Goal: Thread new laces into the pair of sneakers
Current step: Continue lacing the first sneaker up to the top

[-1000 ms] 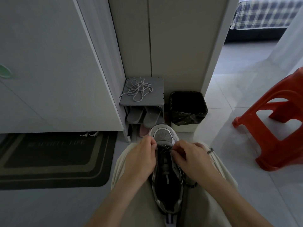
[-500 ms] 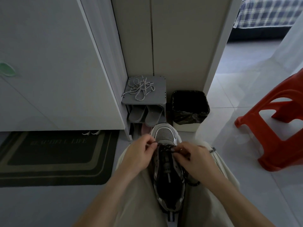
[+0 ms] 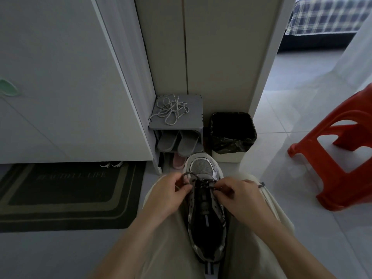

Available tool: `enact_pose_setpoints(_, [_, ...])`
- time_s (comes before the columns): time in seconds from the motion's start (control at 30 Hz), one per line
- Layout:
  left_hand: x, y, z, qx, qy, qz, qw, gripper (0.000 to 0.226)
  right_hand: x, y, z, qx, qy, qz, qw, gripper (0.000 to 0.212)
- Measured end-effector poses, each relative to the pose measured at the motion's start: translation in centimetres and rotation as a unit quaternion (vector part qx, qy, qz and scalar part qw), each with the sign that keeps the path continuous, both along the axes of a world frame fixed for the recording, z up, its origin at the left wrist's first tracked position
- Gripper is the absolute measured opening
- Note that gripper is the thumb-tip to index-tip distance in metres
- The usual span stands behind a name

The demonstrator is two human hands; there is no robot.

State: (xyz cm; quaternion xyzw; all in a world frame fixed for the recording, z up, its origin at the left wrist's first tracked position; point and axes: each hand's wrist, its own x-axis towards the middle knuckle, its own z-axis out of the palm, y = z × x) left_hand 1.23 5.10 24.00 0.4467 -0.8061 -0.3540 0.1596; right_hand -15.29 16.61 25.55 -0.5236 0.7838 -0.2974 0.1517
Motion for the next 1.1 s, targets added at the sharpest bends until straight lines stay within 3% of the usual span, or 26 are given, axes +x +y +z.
enact_pose_setpoints(0.27, [0.8, -2.3, 1.8, -0.045, 0.035, 0.098, 0.994, 0.009, -0.5, 0.4, -0.3, -0.004, 0.02, -0.001, 1.0, 0.018])
enact_pose_setpoints(0.47, [0.1, -0.7, 0.6, 0.074, 0.002, 0.054, 0.996, 0.028, -0.1, -0.1, -0.5, -0.022, 0.033, -0.006, 0.999, 0.009])
enact_pose_setpoints(0.6, [-0.5, 0.4, 0.3, -0.006, -0.024, 0.062, 0.998, 0.016, 0.0, -0.2, -0.7, -0.026, 0.034, 0.002, 0.999, 0.011])
enact_pose_setpoints(0.83, [0.4, -1.8, 2.3, -0.035, 0.065, 0.179, 0.981, 0.014, -0.3, -0.1, -0.8, -0.035, 0.047, 0.001, 0.998, 0.011])
enact_pose_setpoints(1.0, [0.2, -0.7, 1.6, 0.049, -0.027, 0.09, 0.994, 0.021, -0.1, -0.5, -1.3, -0.021, 0.064, 0.02, 0.998, 0.009])
enact_pose_setpoints(1.1, [-0.2, 0.6, 0.6, 0.015, -0.045, 0.07, 0.996, 0.012, 0.1, -0.6, -1.5, -0.036, 0.067, 0.017, 0.997, 0.012])
